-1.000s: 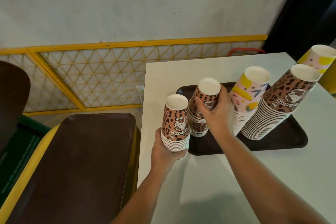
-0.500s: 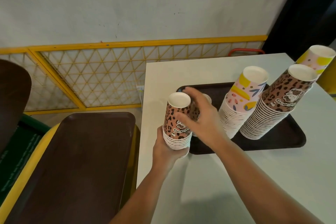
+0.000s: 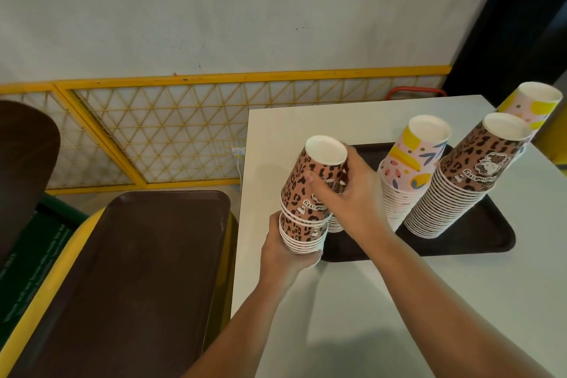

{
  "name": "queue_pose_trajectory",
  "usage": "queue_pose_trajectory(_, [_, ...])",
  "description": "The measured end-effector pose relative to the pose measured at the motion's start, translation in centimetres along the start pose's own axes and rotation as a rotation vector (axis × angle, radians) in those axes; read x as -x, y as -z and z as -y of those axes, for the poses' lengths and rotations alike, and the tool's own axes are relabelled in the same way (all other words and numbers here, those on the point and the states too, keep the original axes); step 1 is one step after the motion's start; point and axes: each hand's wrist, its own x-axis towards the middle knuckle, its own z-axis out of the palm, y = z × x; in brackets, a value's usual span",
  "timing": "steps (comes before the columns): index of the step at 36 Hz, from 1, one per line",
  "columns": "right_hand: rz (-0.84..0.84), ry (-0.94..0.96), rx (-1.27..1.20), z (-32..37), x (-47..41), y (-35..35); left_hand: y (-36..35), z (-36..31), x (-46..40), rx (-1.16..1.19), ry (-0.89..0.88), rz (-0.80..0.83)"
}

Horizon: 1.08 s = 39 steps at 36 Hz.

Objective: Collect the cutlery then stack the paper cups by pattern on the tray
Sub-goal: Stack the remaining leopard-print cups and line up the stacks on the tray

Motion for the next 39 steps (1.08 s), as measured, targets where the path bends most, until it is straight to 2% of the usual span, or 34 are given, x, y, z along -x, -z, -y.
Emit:
queue_pose_trajectory(8, [-0.264,-0.034,-0.240,1.9,-3.4,2.9,0.5,0.2,-0.1,-0.028,0.029,-0.013])
queue_pose_trajectory(15, [-0.303,-0.021,0.020,-1.4,-4.0,2.0,0.5,0.0,-0.4,-0.012,0.037,-0.021])
queue_pose_trajectory(24, [-0.136,-0.129,0.156,-4.8,-2.1,0.3,0.3,-0.1,-0.6,0.017,0.035,-0.004])
queue_pose_trajectory(29, [-0.153,-0.047,0.084,-2.7,-0.5,0.2,0.1,0.0,-0.7,0.015,0.019,-0.005])
queue_pose_trajectory(32, [-0.038,-0.005,0.063,-2.0,0.9,-0.5,0.0,0.1,-0.8,0.018,0.017,-0.004])
queue_pose_trajectory(35, [0.081,-0.048,0.049,-2.3,2.0,-1.4,-0.2,0.0,-0.8,0.005,0.000,0.004])
queue_pose_trajectory(39, [0.140,-0.101,0.074,-2.3,2.8,-1.9,-0.4,-0.1,-0.8,0.000,-0.015,-0.003])
